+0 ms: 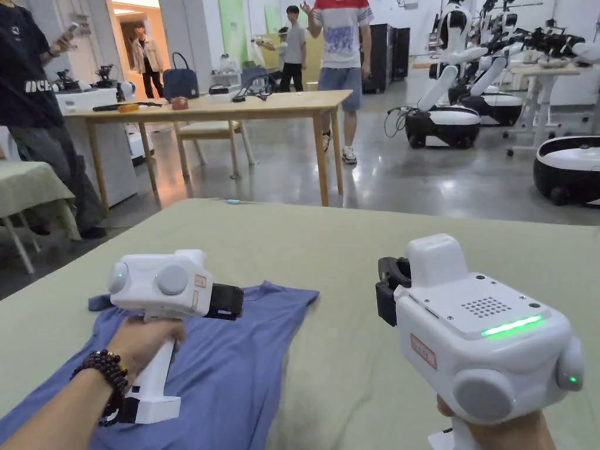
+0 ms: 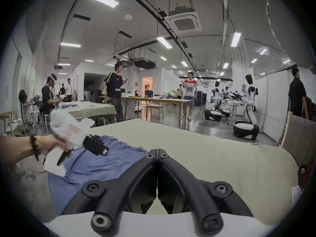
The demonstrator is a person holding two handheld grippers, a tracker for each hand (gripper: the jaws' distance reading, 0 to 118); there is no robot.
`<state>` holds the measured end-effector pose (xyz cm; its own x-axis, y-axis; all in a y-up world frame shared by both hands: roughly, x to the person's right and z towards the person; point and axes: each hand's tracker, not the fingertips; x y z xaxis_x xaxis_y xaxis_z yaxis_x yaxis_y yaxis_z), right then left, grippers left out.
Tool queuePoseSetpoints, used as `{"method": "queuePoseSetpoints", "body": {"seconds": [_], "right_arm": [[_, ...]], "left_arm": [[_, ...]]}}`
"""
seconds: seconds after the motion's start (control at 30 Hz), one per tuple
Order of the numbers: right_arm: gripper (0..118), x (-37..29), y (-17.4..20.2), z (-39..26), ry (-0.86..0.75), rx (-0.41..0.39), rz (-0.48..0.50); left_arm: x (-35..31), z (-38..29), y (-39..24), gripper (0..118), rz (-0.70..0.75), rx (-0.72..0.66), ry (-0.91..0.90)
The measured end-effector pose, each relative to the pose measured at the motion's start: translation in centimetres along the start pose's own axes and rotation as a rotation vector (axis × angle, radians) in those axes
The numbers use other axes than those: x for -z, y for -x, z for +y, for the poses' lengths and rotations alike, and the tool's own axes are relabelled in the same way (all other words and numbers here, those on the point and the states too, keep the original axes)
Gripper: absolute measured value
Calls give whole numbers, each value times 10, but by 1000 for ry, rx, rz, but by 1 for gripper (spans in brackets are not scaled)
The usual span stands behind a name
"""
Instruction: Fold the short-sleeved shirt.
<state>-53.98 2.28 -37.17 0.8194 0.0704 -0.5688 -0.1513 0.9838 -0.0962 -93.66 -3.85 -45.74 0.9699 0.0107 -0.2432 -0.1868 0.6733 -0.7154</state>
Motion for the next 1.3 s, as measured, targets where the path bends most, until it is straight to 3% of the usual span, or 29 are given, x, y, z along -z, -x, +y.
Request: {"method": "queuePoseSetpoints", "body": {"seconds": [0.2, 0.27, 0.53, 0.6, 0.67, 0.73, 0.87, 0.9, 0.93, 1.17, 1.3], "right_arm": [[1, 20, -11, -24, 27, -47, 13], [1, 24, -15, -29, 24, -40, 1], [1, 38, -25, -47, 93, -6, -11], [1, 40, -25, -50, 105, -5, -21], [1, 40, -24, -53, 111, -6, -25], [1, 40, -22, -55, 135, -8, -35], [1, 37, -19, -60, 164, -6, -30], [1, 36, -18, -60, 169, 7, -28], [1, 36, -18, -61, 173, 16, -24], [1, 34, -13, -60, 176, -19, -23], [2, 31, -20, -57, 176, -6, -32]], "left_arm": [[83, 18, 9, 118, -7, -42, 62], [100, 21, 10, 118, 35, -47, 79], [144, 6, -10, 114, -37, -76, 147], [155, -5, -21, 111, 12, -34, 210], [164, -4, -21, 111, 53, 27, 138], [159, -1, -21, 95, 41, 0, 159], [144, 1, -16, 38, 20, 25, 135], [141, 1, -13, 15, 29, 30, 130], [139, 2, -11, 8, 49, 27, 113], [122, -7, -7, 5, 20, 13, -17], [87, 9, -10, 5, -177, -65, -142]]}}
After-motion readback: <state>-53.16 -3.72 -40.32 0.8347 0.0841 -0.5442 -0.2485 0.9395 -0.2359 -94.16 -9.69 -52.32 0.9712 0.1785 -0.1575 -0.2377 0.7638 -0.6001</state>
